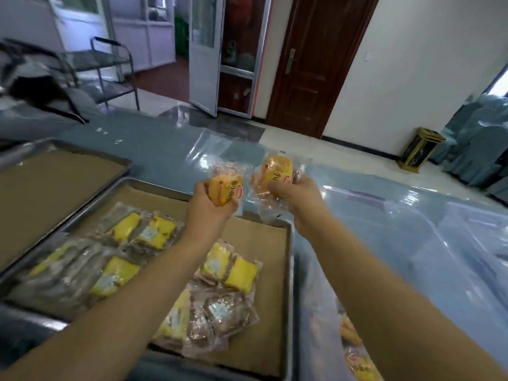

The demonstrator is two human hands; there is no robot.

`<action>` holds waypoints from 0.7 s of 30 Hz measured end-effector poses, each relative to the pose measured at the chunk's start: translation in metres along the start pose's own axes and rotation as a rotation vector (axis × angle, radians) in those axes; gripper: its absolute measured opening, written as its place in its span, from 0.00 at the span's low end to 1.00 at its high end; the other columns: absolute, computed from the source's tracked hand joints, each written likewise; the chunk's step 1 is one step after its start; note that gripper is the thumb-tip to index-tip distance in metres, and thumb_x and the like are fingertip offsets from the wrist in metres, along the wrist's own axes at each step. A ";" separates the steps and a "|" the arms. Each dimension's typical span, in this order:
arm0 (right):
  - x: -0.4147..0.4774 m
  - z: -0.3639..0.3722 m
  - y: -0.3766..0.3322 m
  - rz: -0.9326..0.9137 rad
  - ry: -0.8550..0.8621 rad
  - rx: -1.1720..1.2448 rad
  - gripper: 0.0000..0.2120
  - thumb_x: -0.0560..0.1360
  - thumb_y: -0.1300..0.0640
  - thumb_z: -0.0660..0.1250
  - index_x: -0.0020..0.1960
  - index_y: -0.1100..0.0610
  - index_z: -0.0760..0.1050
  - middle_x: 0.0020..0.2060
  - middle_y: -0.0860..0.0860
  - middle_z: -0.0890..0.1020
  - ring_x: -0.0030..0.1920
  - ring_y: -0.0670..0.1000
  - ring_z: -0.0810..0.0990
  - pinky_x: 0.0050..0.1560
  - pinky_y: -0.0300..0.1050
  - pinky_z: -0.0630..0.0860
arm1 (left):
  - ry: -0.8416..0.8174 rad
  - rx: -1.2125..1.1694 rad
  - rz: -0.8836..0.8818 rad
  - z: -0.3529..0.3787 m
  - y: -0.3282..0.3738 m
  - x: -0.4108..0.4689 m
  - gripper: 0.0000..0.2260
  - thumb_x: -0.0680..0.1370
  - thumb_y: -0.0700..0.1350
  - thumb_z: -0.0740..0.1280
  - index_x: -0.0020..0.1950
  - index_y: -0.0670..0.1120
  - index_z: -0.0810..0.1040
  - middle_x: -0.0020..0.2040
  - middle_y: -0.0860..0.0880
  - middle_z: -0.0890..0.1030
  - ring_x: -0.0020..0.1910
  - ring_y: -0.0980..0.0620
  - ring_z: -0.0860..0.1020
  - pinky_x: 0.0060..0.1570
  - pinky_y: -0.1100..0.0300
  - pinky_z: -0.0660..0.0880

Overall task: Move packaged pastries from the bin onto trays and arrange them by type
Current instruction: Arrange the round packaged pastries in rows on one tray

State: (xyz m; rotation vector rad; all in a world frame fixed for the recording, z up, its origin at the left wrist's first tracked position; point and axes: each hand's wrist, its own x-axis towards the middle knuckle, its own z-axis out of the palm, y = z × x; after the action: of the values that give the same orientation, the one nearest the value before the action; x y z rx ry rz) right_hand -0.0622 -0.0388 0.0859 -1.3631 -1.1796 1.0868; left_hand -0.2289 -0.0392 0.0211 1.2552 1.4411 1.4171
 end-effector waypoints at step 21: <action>-0.060 0.455 0.087 0.116 -0.516 -0.120 0.16 0.67 0.66 0.72 0.52 0.56 0.74 0.44 0.52 0.82 0.41 0.47 0.81 0.36 0.37 0.77 | 0.378 -0.040 -0.443 -0.399 -0.142 0.011 0.03 0.79 0.45 0.59 0.52 0.50 0.70 0.53 0.44 0.76 0.48 0.48 0.76 0.46 0.52 0.76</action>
State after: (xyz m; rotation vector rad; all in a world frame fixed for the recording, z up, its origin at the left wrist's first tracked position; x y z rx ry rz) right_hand -0.5095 -0.0464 -0.0474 -1.2911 -1.5703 1.5309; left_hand -0.6339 -0.1183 -0.0728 0.6017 1.7951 1.4052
